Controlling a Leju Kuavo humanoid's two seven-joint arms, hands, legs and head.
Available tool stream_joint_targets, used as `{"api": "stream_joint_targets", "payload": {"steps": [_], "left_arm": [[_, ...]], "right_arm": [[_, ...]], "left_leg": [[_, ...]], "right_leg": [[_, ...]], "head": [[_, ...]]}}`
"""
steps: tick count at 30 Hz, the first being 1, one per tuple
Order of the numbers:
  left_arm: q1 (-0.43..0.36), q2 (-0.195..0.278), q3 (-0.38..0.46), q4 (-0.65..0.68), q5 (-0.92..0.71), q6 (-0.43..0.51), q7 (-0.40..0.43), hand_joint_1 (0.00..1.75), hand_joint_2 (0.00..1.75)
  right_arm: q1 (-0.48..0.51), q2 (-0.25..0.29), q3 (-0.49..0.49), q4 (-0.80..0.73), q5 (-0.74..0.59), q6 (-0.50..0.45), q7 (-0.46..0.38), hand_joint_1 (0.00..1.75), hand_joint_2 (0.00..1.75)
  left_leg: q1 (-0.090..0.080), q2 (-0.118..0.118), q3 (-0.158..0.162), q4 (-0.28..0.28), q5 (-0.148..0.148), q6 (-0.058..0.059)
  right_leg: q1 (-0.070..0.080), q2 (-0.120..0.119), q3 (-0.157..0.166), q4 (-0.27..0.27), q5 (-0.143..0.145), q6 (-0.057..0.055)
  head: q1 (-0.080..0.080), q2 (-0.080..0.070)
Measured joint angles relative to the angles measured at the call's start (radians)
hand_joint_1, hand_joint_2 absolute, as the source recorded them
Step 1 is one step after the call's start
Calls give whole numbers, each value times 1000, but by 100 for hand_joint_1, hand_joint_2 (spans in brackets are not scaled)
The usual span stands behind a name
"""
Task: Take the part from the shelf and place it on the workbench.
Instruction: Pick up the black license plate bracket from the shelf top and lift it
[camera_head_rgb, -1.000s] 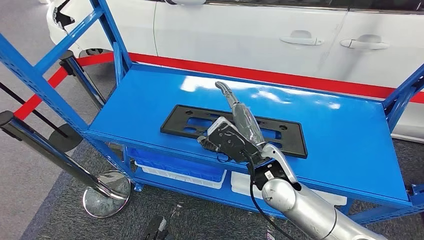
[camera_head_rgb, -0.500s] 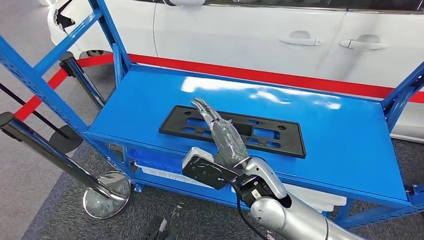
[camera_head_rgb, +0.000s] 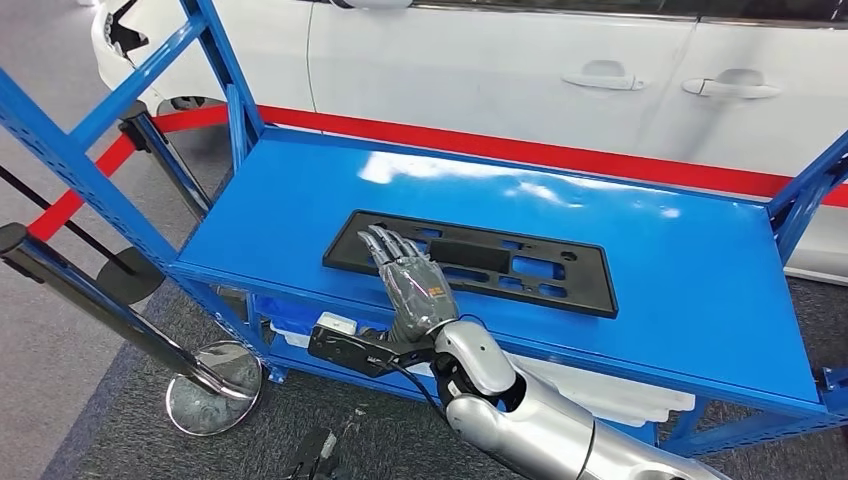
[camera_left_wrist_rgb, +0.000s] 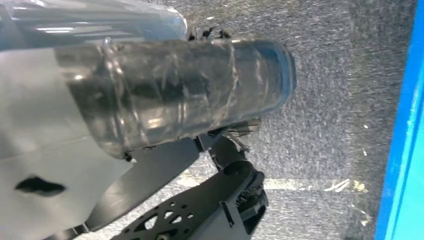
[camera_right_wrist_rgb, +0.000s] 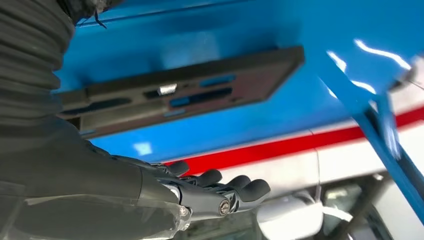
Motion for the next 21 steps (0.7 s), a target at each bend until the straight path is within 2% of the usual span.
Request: {"api": "stream_joint_targets", "payload": {"steps": [2, 3, 5, 6, 7, 8, 10, 11, 12, 15, 17, 18, 20, 21], "left_arm": [[-2, 0, -3, 0, -2, 0, 3, 0, 0], [-3, -1, -5, 0, -4, -1, 4, 0, 0], [-6, -1, -9, 0, -9, -2, 8, 0, 0], [-7, -1, -12, 0, -11, -2, 10, 0, 0], [-7, -1, -14, 0, -13, -2, 12, 0, 0], [-8, -1, -16, 0, -14, -3, 14, 0, 0], [-9, -3, -18, 0, -18, -3, 16, 0, 0], [-11, -3, -19, 0, -20, -4, 17, 0, 0], [-13, -4, -20, 0, -22, -4, 18, 0, 0], [-15, -4, -22, 0, -27, -5, 24, 0, 0], [-16, -4, -25, 0, -30, -5, 27, 0, 0], [-17, -4, -25, 0, -30, -5, 28, 0, 0], [-17, -4, -27, 0, -30, -5, 29, 0, 0], [-16, -4, -28, 0, -28, -6, 29, 0, 0]], "right_arm": [[-10, 11, 7, 47, 2, 0, 2, 0, 175], [-15, 15, 9, 67, 3, 2, 4, 0, 175], [-23, 22, 12, 109, 10, 12, 10, 0, 175], [-24, 23, 13, 130, 14, 16, 14, 0, 175], [-27, 24, 13, 151, 19, 18, 17, 0, 175], [-31, 25, 14, 171, 23, 19, 20, 0, 175], [-46, 29, 16, 210, 31, 21, 26, 0, 175], [-56, 33, 16, 227, 34, 24, 29, 0, 175], [-63, 36, 17, 244, 37, 29, 32, 0, 175], [-71, 39, 18, 291, 46, 42, 51, 0, 175], [-75, 39, 18, 317, 53, 46, 63, 0, 175], [-77, 39, 18, 328, 56, 47, 68, 0, 175], [-79, 39, 18, 350, 62, 47, 77, 0, 175], [-79, 38, 18, 361, 66, 46, 81, 0, 175]], "left_leg": [[3, 1, 6, -14, 8, 12], [5, 2, 9, -19, 10, 18], [3, 3, 9, -18, 9, 24], [2, 2, 9, -16, 8, 25], [1, 2, 9, -14, 6, 26], [1, 1, 9, -11, 4, 26], [1, 0, 8, 0, -4, 23], [-1, 0, 6, 10, -9, 20], [-2, 0, 3, 16, -13, 15], [-3, 1, -2, 20, -15, 4], [-1, 3, -12, 46, -34, -6], [1, 3, -28, 84, -56, -13], [7, 4, -85, 207, -113, -24], [9, 4, -113, 262, -131, -27]], "right_leg": [[0, 0, -12, 27, -23, 7], [0, 0, -32, 71, -48, 9], [2, 0, -93, 200, -104, 9], [2, 0, -120, 252, -117, 9], [2, 0, -132, 272, -112, 10], [2, 0, -125, 251, -88, 9], [2, -1, -71, 131, -24, 6], [2, -1, -44, 73, -4, 4], [3, -1, -27, 38, 4, 2], [7, 2, -20, 20, 4, -7], [2, 2, -17, 16, 7, -16], [0, 2, -15, 14, 8, -19], [0, 1, -14, 13, 7, -23], [1, 1, -14, 13, 7, -23]], "head": [[1, 0], [1, 0], [2, 0], [2, 0], [2, 0], [2, 0], [2, 0], [2, 0], [1, 0], [0, 0], [-3, 0], [-5, 0], [-7, 0], [-7, 0]]}}
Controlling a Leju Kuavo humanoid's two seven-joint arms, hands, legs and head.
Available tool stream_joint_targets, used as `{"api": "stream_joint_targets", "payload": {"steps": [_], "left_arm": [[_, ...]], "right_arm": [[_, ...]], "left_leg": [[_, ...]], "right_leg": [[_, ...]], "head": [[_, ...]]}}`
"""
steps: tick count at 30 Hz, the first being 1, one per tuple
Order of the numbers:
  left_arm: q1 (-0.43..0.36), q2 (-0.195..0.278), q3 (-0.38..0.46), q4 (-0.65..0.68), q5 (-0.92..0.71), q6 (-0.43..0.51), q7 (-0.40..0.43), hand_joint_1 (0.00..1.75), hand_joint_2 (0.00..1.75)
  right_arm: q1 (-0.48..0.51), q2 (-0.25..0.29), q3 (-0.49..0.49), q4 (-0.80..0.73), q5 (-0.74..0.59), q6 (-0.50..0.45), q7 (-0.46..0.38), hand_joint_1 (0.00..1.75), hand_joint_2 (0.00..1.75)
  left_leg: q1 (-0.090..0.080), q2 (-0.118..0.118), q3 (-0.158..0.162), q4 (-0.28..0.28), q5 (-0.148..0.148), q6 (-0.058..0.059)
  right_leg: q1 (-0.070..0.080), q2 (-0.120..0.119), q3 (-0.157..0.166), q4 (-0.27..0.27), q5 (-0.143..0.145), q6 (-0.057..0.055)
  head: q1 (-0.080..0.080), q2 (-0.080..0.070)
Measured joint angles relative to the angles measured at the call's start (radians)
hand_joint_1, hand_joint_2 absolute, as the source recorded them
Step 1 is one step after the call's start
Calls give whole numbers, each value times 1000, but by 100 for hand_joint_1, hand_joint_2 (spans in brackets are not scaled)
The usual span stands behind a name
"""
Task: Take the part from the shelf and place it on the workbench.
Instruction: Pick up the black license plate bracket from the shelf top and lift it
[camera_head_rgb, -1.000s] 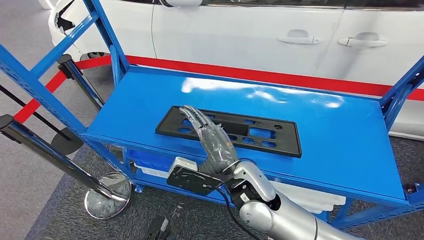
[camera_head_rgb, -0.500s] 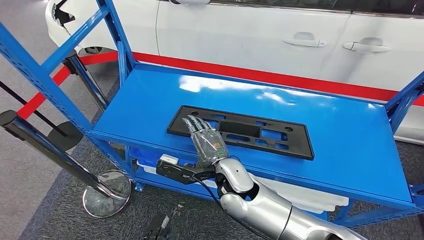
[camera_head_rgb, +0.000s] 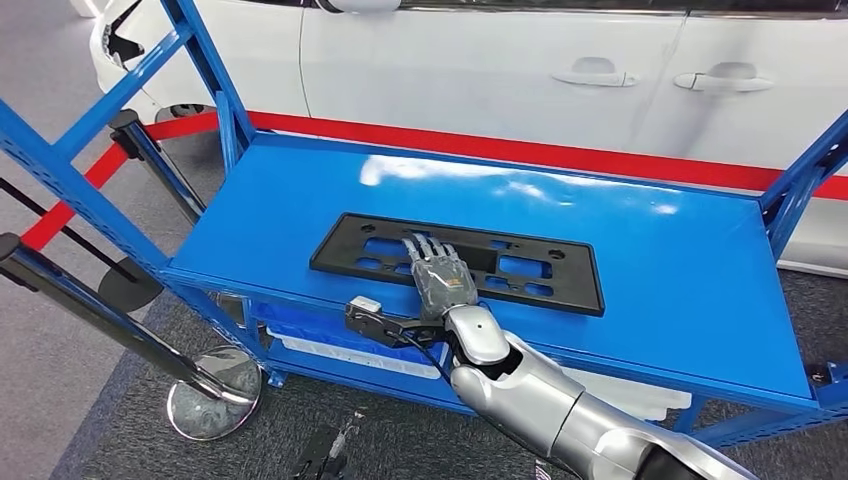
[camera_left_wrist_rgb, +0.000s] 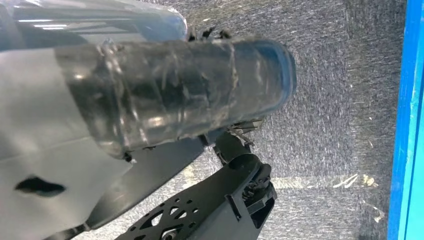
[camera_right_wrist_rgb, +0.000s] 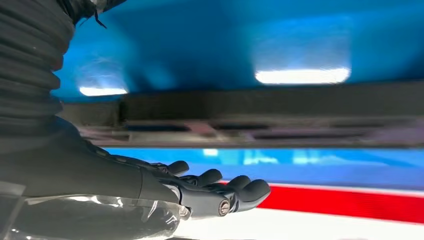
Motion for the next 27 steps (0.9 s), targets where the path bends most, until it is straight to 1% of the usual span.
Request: {"api": "stream_joint_targets", "payload": {"steps": [1, 2, 3, 4, 5, 6, 7, 9, 10, 11, 12, 13, 14, 15, 16, 17, 18, 19, 20, 21, 22, 23, 25, 26, 27], "left_arm": [[1, 0, 0, 0, 4, -1, 0, 0, 0], [1, 0, -1, 0, 9, -3, 0, 0, 0], [1, 0, -1, 0, 15, -4, -1, 0, 0], [0, 0, -1, 0, 19, -4, -2, 0, 0], [-1, 0, -1, 0, 23, -4, -2, 0, 0], [-2, 0, -1, 0, 25, -4, -2, 0, 0], [-3, 0, -1, 0, 27, -4, -2, 0, 0], [-2, 0, 0, 0, 34, -5, -2, 0, 0], [-1, 1, 0, 0, 37, -4, -2, 0, 0], [-1, 1, -1, 0, 38, -4, -2, 0, 0], [-1, 1, -1, 0, 38, -4, -2, 0, 0], [-1, 1, -1, 0, 38, -3, -2, 0, 0], [-2, 1, -1, 0, 37, -3, -1, 0, 0], [-1, 1, -1, 0, 35, -3, 0, 0, 0], [-1, 1, -1, 0, 33, -2, 1, 0, 0], [0, 1, -1, 0, 31, -2, 2, 0, 0], [0, 1, -1, 0, 28, -2, 3, 0, 0], [0, 1, -1, 0, 27, -2, 4, 0, 0], [-1, 1, -1, 0, 25, -2, 5, 0, 0], [-1, 1, -1, 0, 24, -2, 7, 0, 0], [-1, 1, -1, 0, 22, -2, 8, 0, 0], [-2, 1, -1, 0, 21, -1, 9, 0, 0], [-2, 1, 0, 0, 18, -1, 11, 0, 0], [-2, 2, 0, 0, 18, -1, 12, 0, 0], [-2, 2, 0, 0, 18, -1, 12, 0, 0]], "right_arm": [[0, 0, 0, 10, 5, -2, 7, 0, 175], [-1, -1, 0, 18, 13, -5, 17, 0, 175], [-2, -2, 0, 24, 21, -9, 29, 0, 175], [-3, -2, 0, 28, 31, -13, 43, 0, 175], [-5, -4, 0, 32, 42, -18, 57, 0, 175], [-7, -6, 0, 36, 53, -24, 72, 0, 175], [-8, -10, 0, 40, 63, -31, 86, 0, 175], [-10, -18, 0, 46, 82, -45, 113, 0, 175], [-11, -23, 0, 48, 89, -49, 123, 0, 175], [-11, -29, 0, 50, 95, -53, 133, 0, 175], [-11, -37, 0, 51, 101, -55, 142, 0, 175], [-10, -45, -1, 53, 106, -58, 151, 0, 175], [-9, -53, -3, 54, 112, -62, 161, 0, 175], [-8, -61, -6, 56, 117, -67, 170, 0, 175], [-6, -69, -10, 56, 122, -73, 177, 0, 175], [-5, -78, -15, 57, 127, -79, 182, 0, 175], [-4, -85, -19, 57, 132, -85, 185, 0, 175], [-4, -93, -24, 58, 138, -89, 187, 0, 175], [-4, -100, -29, 58, 144, -92, 189, 0, 175], [-4, -104, -34, 57, 149, -93, 191, 0, 175], [-4, -108, -39, 57, 154, -94, 192, 0, 175], [-3, -111, -43, 57, 159, -94, 193, 0, 175], [-2, -116, -50, 57, 166, -93, 195, 0, 175], [-1, -119, -55, 57, 167, -92, 195, 0, 175], [-2, -121, -59, 57, 168, -90, 195, 0, 175]], "left_leg": [[1, 0, -16, 29, -2, -2], [2, 0, -14, 20, 15, -1], [3, 0, 8, -28, 47, 1], [3, 0, 41, -100, 84, 4], [1, -1, 76, -168, 108, 8], [-2, -1, 101, -219, 123, 12], [-5, -2, 114, -246, 125, 15], [-10, -3, 118, -259, 126, 22], [-8, -1, 120, -266, 130, 29], [-7, 0, 124, -275, 135, 35], [-5, 1, 128, -283, 139, 42], [-3, 2, 130, -288, 142, 48], [-4, 2, 131, -289, 142, 51], [-4, 3, 130, -288, 141, 53], [-5, 3, 131, -287, 140, 54], [-4, 3, 131, -285, 139, 54], [-3, 2, 131, -281, 137, 53], [-1, 2, 131, -276, 133, 50], [-2, 1, 129, -266, 128, 45], [-4, 0, 125, -256, 122, 40], [-5, 0, 122, -248, 118, 36], [-7, -1, 120, -244, 116, 32], [-5, 0, 120, -243, 115, 27], [-3, 0, 117, -233, 107, 23], [-2, 0, 107, -207, 90, 18]], "right_leg": [[0, 0, 0, 0, 0, 0], [1, 2, 1, 0, -1, -1], [0, 3, 3, 0, -1, 0], [0, 5, 6, 0, -2, 0], [1, 6, 7, -1, -2, 2], [2, 7, 7, -3, -2, 4], [2, 8, 6, -5, -1, 8], [1, 8, 5, -13, 4, 19], [0, 8, 5, -12, 3, 24], [1, 7, 1, -2, -7, 28], [2, 6, -12, 27, -27, 30], [3, 5, -34, 77, -56, 31], [4, 5, -63, 142, -88, 32], [5, 5, -92, 205, -112, 33], [5, 5, -112, 247, -122, 34], [4, 4, -115, 254, -113, 36], [2, 4, -99, 220, -87, 38], [-1, 2, -68, 157, -52, 40], [-2, 1, -36, 91, -28, 42], [-3, 2, -11, 41, -12, 40], [-3, 3, 2, 13, -7, 38], [-1, 5, 5, 6, -10, 34], [0, 6, 6, 5, -7, 23], [-2, 6, 7, 4, -6, 18], [-4, 6, 9, 2, -4, 14]], "head": [[0, 0], [0, 0], [0, 0], [0, 0], [0, 0], [0, 0], [1, 0], [1, 0], [1, 0], [1, 0], [3, 0], [4, 0], [5, 0], [5, 0], [5, 0], [5, 0], [6, 0], [6, 0], [6, 0], [6, 0], [5, 0], [5, 0], [4, 0], [3, 0], [1, 0]]}}
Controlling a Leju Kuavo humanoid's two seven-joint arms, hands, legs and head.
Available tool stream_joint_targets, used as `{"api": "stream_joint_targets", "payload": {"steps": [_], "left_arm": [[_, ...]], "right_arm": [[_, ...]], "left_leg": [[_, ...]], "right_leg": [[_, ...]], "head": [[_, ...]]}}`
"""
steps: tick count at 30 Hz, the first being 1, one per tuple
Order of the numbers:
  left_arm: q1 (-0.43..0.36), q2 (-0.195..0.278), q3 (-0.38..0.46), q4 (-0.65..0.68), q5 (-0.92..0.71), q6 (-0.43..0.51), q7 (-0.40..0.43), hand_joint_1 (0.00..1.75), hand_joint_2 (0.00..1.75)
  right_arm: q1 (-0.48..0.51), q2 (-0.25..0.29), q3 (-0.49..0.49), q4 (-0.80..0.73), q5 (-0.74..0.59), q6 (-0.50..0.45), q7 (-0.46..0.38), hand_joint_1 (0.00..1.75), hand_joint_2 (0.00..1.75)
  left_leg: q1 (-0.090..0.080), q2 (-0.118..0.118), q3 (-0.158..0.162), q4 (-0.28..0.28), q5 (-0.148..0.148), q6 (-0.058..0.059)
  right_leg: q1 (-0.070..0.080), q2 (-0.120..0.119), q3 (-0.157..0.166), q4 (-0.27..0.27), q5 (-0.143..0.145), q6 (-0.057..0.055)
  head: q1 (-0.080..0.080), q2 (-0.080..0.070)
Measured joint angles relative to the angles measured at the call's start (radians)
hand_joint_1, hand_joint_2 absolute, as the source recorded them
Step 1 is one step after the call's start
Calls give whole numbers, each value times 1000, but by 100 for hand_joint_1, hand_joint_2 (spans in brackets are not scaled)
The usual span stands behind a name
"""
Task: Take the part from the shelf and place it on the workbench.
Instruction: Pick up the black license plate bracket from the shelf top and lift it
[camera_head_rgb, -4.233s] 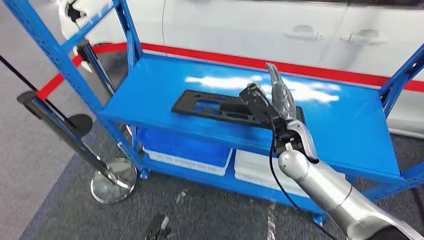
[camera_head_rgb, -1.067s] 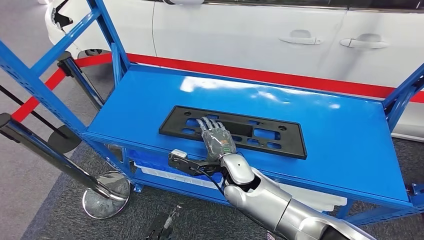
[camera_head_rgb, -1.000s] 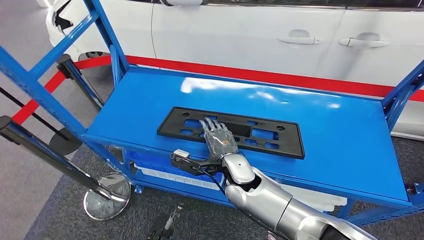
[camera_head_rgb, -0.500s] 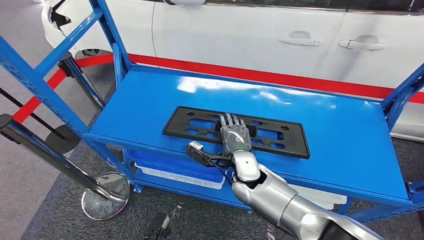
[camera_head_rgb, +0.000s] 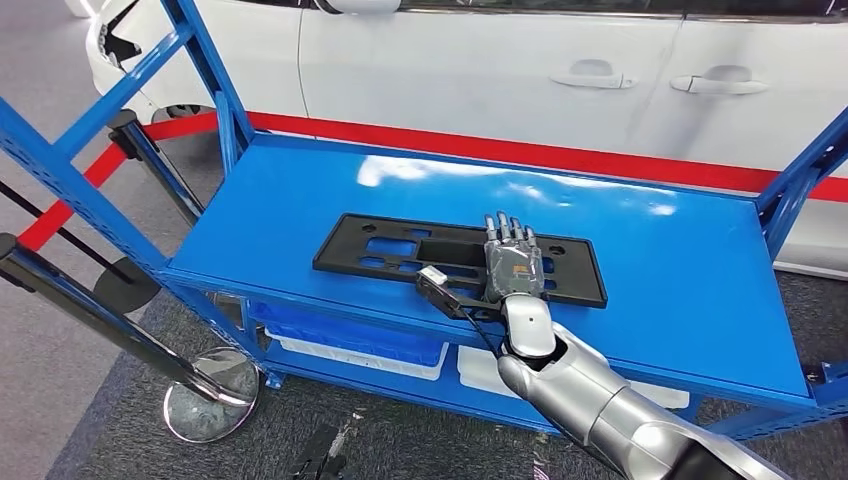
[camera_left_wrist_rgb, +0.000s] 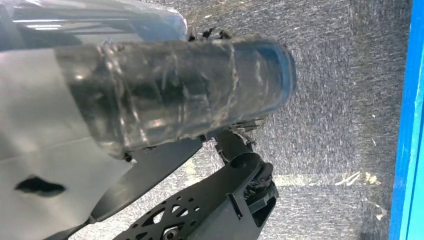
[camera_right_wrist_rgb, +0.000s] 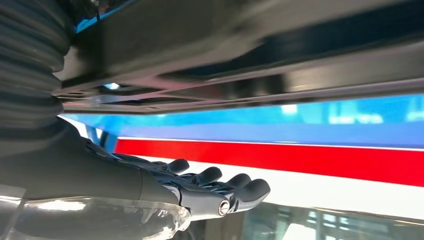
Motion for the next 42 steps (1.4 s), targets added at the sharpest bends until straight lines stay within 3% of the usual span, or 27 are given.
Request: {"api": "stream_joint_targets", "payload": {"steps": [3, 4, 5, 6, 8, 9, 11, 13, 15, 18, 19, 20, 21, 24, 26, 30, 32, 34, 35, 36, 37, 39, 40, 42], "left_arm": [[-1, 0, 0, 0, -2, 0, 2, 0, 0], [0, 0, 0, 0, -3, 0, 4, 0, 0], [0, 0, 0, 0, -4, 0, 5, 0, 0], [0, 0, 0, 0, -6, 0, 5, 0, 0], [-2, 0, 0, 0, -9, 0, 6, 0, 0], [-4, 1, 0, 0, -10, 0, 6, 0, 0], [-7, 1, 0, 0, -11, 0, 7, 0, 0], [-7, 2, 0, 0, -14, 0, 8, 0, 0], [-7, 2, 0, 0, -17, 0, 9, 0, 0], [-9, 2, 0, 0, -20, 0, 9, 0, 0], [-8, 2, 0, 0, -20, 0, 9, 0, 0], [-8, 2, 0, 0, -21, 0, 9, 0, 0], [-8, 2, 0, 0, -21, 0, 9, 0, 0], [-9, 2, 0, 0, -21, 0, 9, 0, 0], [-10, 2, 0, 0, -23, -2, 7, 0, 0], [-10, 3, 0, 0, -33, -9, -28, 0, 175], [-10, 3, 0, 0, -38, -9, -52, 0, 175], [-8, 3, 0, 0, -42, -4, -68, 0, 175], [-5, 3, 0, 0, -43, -1, -75, 0, 175], [-3, 3, 0, 0, -44, 1, -79, 0, 175], [-2, 4, 0, 0, -44, 3, -82, 0, 175], [-3, 4, 0, 0, -45, 4, -85, 0, 175], [-4, 4, 0, 0, -45, 4, -86, 0, 175], [-3, 4, 0, 0, -45, 5, -89, 0, 175]], "right_arm": [[3, -5, -6, 0, 5, 4, 1, 0, 175], [5, -7, -8, 0, 8, 5, 1, 9, 175], [7, -9, -9, 0, 10, 6, 2, 46, 175], [8, -10, -11, 0, 11, 9, 2, 89, 175], [8, -14, -16, 0, 9, 16, 2, 164, 175], [10, -15, -20, 0, 6, 20, 2, 169, 175], [16, -19, -26, 2, -2, 22, 0, 170, 175], [24, -22, -30, 3, -10, 22, -1, 172, 175], [28, -26, -32, 5, -15, 22, -2, 173, 175], [33, -32, -35, 6, -21, 21, -3, 173, 175], [37, -33, -35, 7, -24, 19, -3, 173, 175], [42, -34, -35, 8, -27, 15, -4, 173, 175], [45, -35, -36, 8, -30, 9, -6, 173, 175], [45, -36, -41, 8, -37, -6, -10, 174, 175], [45, -36, -43, 6, -39, -16, -13, 175, 175], [46, -35, -50, -2, -57, -56, -23, 175, 175], [47, -35, -54, -14, -73, -82, -33, 175, 175], [51, -38, -60, -32, -90, -110, -41, 175, 175], [55, -40, -62, -45, -96, -121, -44, 175, 175], [58, -42, -65, -59, -100, -127, -47, 175, 175], [60, -43, -68, -73, -103, -129, -49, 175, 175], [61, -45, -75, -97, -108, -130, -51, 175, 175], [61, -46, -79, -106, -109, -131, -51, 175, 175], [66, -48, -85, -124, -110, -139, -52, 175, 175]], "left_leg": [[4, 1, -78, 175, -85, -13], [5, 1, -101, 223, -98, -14], [5, 1, -108, 237, -93, -13], [5, 1, -97, 214, -71, -10], [3, 0, -35, 85, -7, 1], [-1, 0, -3, 20, 13, 6], [-8, -1, 26, -44, 23, 13], [-8, -2, 29, -56, 29, 20], [-5, 0, 34, -74, 41, 30], [-5, 3, 36, -83, 48, 39], [-6, 3, 35, -81, 47, 40], [-6, 3, 34, -79, 46, 41], [-6, 3, 34, -76, 44, 41], [-5, 1, 31, -56, 31, 33], [-8, -1, 24, -42, 23, 24], [-7, -2, 12, -21, 9, 8], [-3, -1, -26, 64, -42, -4], [3, -1, -84, 192, -97, -13], [6, -1, -102, 231, -106, -15], [7, -1, -104, 234, -96, -16], [8, -1, -86, 195, -66, -14], [7, -1, -21, 58, 1, -9], [4, -1, 5, 0, 21, -5], [-3, -2, 22, -44, 24, 1]], "right_leg": [[-1, 0, 2, -3, 2, -6], [0, 0, 2, -3, 2, -7], [1, 0, 3, -2, 2, -7], [2, 0, 4, -3, 2, -7], [2, 1, 6, -4, 2, -7], [3, 2, 6, -4, 2, -5], [3, 2, 4, -9, 6, 3], [3, 2, 2, -16, 11, 15], [3, 0, -8, 2, -6, 23], [5, -2, -79, 163, -91, 27], [5, -2, -105, 219, -110, 29], [5, -2, -118, 246, -111, 30], [4, -2, -115, 238, -95, 31], [2, -5, -30, 62, -12, 31], [5, -5, -1, 0, 0, 23], [3, -7, 1, -5, 4, 2], [0, -10, 2, -7, 6, -4], [1, -12, 2, -7, 5, -7], [2, -11, 2, -7, 4, -8], [2, -9, 2, -7, 4, -8], [2, -7, 3, -6, 4, -8], [2, -4, 4, -7, 3, -6], [2, -3, 3, -9, 4, -3], [2, -3, -3, -14, 9, 6]], "head": [[-5, 0], [-5, 0], [-6, 0], [-5, 0], [-5, 0], [-5, 0], [-5, 0], [-4, 0], [-3, 0], [-1, 0], [-1, 0], [-1, 0], [-1, 0], [-1, 0], [-1, 0], [-3, 0], [-8, 0], [-10, 0], [-10, 0], [-10, 0], [-10, 0], [-10, 0], [-10, 0], [-9, 0]]}}
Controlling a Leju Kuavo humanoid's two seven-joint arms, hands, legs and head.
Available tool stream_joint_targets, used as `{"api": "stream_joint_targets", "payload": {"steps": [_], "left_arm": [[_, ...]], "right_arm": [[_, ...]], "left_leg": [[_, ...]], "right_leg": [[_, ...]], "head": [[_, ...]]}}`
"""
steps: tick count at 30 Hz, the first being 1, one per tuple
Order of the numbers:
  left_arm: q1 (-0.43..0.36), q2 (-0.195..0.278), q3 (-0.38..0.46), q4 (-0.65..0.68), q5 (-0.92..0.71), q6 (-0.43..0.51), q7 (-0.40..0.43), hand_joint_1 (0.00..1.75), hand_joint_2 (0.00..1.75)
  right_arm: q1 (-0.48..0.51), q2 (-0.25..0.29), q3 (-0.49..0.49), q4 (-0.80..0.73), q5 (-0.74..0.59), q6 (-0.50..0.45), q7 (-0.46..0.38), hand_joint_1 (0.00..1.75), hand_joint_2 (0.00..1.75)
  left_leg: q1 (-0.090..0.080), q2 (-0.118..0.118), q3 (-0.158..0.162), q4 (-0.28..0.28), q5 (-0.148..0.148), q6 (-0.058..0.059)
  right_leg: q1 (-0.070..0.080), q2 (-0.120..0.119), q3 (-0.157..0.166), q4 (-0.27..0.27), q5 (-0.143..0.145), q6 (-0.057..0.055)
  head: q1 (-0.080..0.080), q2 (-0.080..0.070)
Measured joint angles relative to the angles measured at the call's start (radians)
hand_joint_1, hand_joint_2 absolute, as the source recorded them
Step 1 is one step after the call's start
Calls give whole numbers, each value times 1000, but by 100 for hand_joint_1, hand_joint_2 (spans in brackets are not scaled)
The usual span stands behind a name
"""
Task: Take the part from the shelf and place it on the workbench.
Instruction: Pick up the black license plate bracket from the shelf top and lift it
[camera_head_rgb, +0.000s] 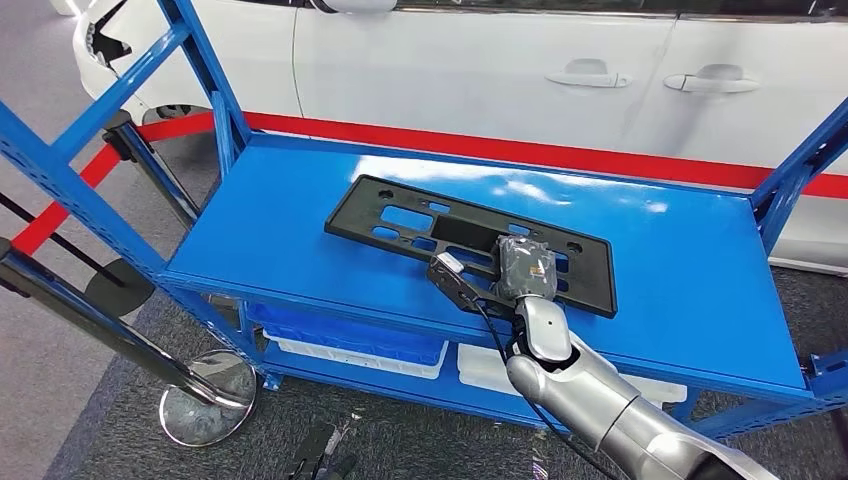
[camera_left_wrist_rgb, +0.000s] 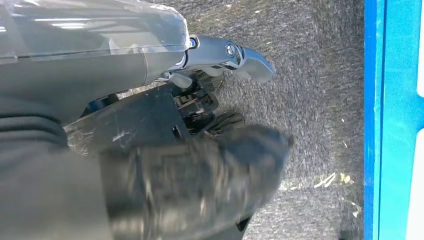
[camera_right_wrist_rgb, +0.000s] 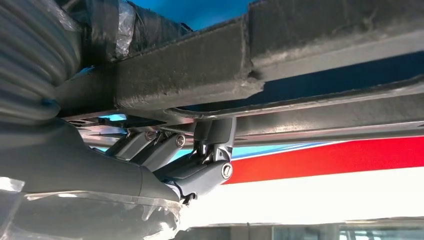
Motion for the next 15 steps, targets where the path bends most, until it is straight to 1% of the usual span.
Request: {"api": "stream_joint_targets", "payload": {"steps": [1, 2, 3, 4, 5, 6, 7, 8, 9, 10, 11, 12, 13, 14, 15], "left_arm": [[2, 0, 0, 0, 0, 1, -5, 0, 175], [4, 1, 0, 0, 0, 3, -10, 0, 175], [6, 1, 0, 0, 0, 8, -18, 0, 175], [7, 1, 0, 0, -1, 17, -25, 0, 175], [7, 2, 0, 0, -2, 29, -31, 0, 175], [7, 1, 0, 0, -4, 40, -35, 0, 175], [8, 1, 0, 0, -6, 52, -39, 0, 175], [10, 1, 0, 0, -4, 63, -45, 0, 175], [14, 0, 0, 0, 1, 73, -54, 0, 175], [18, 0, 0, 0, 8, 83, -63, 0, 175], [23, -1, 0, 0, 17, 91, -70, 0, 175], [28, -1, 0, 0, 25, 97, -73, 0, 175], [31, -2, 1, 0, 32, 101, -71, 0, 175], [34, -2, 1, 0, 39, 103, -67, 0, 175], [37, -2, 2, 0, 44, 102, -62, 0, 175]], "right_arm": [[4, -1, -2, -10, -1, -9, -2, 175, 175], [10, -3, -4, -22, -1, -21, -6, 175, 175], [16, -7, -8, -38, -1, -37, -11, 175, 175], [20, -11, -12, -59, 0, -55, -16, 175, 175], [23, -16, -18, -83, 2, -71, -20, 175, 175], [25, -20, -24, -106, 4, -85, -22, 175, 175], [28, -25, -32, -138, 11, -95, -23, 175, 175], [33, -31, -40, -175, 21, -102, -22, 175, 175], [43, -38, -48, -220, 36, -106, -22, 175, 175], [55, -46, -57, -271, 54, -110, -23, 175, 175], [70, -54, -65, -328, 75, -113, -27, 175, 175], [84, -62, -73, -385, 95, -119, -32, 175, 175], [96, -68, -80, -439, 112, -128, -40, 175, 175], [111, -72, -88, -502, 127, -139, -51, 175, 175], [128, -76, -95, -557, 138, -154, -65, 175, 175]], "left_leg": [[-3, -1, -2, -7, 2, 4], [-1, 0, -1, -13, 6, 10], [-1, 0, 1, -21, 10, 15], [0, 0, 4, -28, 14, 22], [1, 1, 7, -33, 16, 27], [-1, 1, 8, -34, 16, 30], [-3, 2, 8, -31, 14, 33], [-4, 2, 9, -28, 11, 36], [-4, 1, 10, -24, 7, 38], [-3, 0, 12, -18, 1, 39], [-1, -1, 14, -10, -6, 37], [1, -3, 14, -1, -16, 33], [0, -4, 11, 14, -25, 27], [-1, -5, 7, 24, -32, 21], [-3, -5, 3, 31, -36, 17]], "right_leg": [[-1, 0, -2, -3, 3, 6], [-3, -1, -4, -3, 1, 11], [-3, -2, -8, 4, -6, 14], [-2, -2, -19, 26, -23, 16], [0, -3, -38, 68, -49, 16], [2, -3, -58, 114, -74, 14], [4, -3, -90, 182, -102, 13], [5, -3, -117, 236, -116, 12], [5, -4, -129, 258, -111, 13], [5, -4, -132, 262, -96, 14], [2, -4, -108, 208, -60, 16], [1, -4, -79, 148, -34, 18], [-1, -3, -55, 96, -18, 18], [-1, -2, -38, 59, -10, 16], [1, 0, -34, 51, -17, 13]], "head": [[0, 0], [1, 0], [1, 0], [2, 0], [3, 0], [4, 0], [6, 0], [6, 0], [6, 0], [6, 0], [7, 0], [7, 0], [9, 0], [10, 0], [9, 0]]}}
